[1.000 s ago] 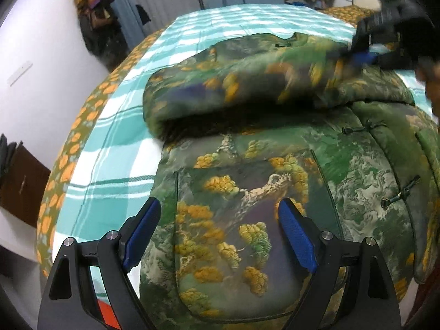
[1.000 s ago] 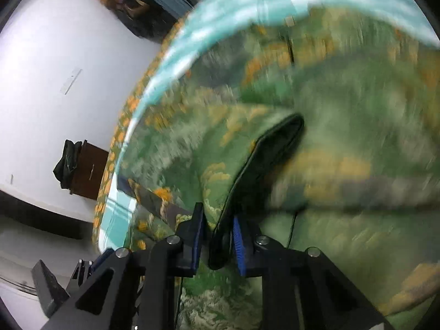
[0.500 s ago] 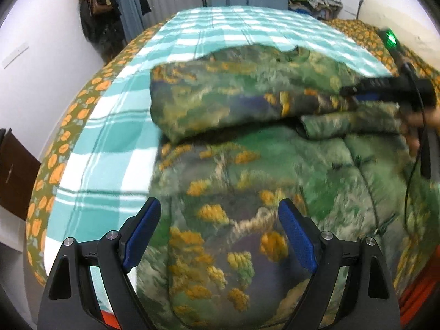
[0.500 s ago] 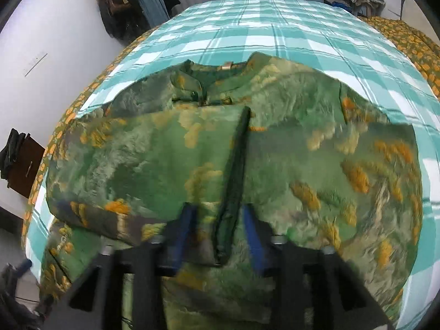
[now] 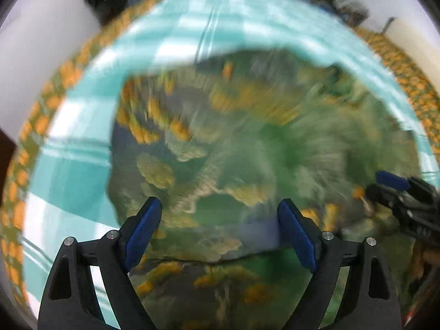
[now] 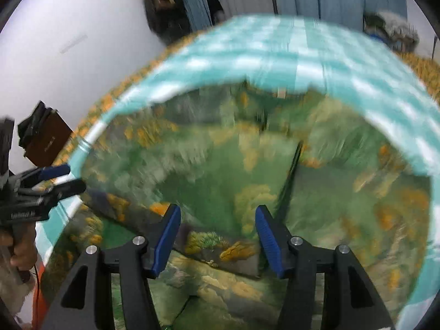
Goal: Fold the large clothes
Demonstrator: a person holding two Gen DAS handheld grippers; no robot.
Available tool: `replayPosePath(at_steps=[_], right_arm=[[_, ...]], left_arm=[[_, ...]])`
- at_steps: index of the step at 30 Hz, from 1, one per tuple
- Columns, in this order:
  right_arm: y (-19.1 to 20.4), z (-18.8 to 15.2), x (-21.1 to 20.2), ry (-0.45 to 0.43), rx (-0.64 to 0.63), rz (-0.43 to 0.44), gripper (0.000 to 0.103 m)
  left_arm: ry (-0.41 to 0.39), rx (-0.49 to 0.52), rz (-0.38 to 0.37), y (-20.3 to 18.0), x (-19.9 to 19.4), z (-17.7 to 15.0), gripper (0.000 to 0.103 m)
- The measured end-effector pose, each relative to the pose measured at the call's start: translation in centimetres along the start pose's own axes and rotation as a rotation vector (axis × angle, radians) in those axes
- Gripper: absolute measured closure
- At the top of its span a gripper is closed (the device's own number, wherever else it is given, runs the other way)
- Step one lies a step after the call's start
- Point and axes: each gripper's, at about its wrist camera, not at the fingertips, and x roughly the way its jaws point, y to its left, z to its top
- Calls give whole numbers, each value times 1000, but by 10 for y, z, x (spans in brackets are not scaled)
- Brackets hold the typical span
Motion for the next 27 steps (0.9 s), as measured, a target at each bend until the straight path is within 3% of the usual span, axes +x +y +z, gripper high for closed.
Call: replayPosePath(at_steps=[1,3,10,14,17,21,24,27], right_arm=[[-4,-4,12,28,15,-8,45],[-4,-9,19,36,9,-14,45],[2,-6,23,43,-5,-23,46],[2,-8,21,24,-2,-20,46],[1,-9,21,21,6,-20,45],[1,-9,20,20,8,-16,45],[1,-7,20,20,7,-11,45],[0,-7,19,18,5,-12,45]], left_arm=[[37,-18,0,2,16,-2,14],[38,-43,-13,7,33,-8,13],[67,-18,11,-1,20,3,13],[-7,9,-1,-3,-15,26,17],[-48,-23,-12,2,-22,48,17],[56,-57,1,10,31,47,17],[20,35,55,-1,47,36,16],[28,29,68,-4,44,39,16]])
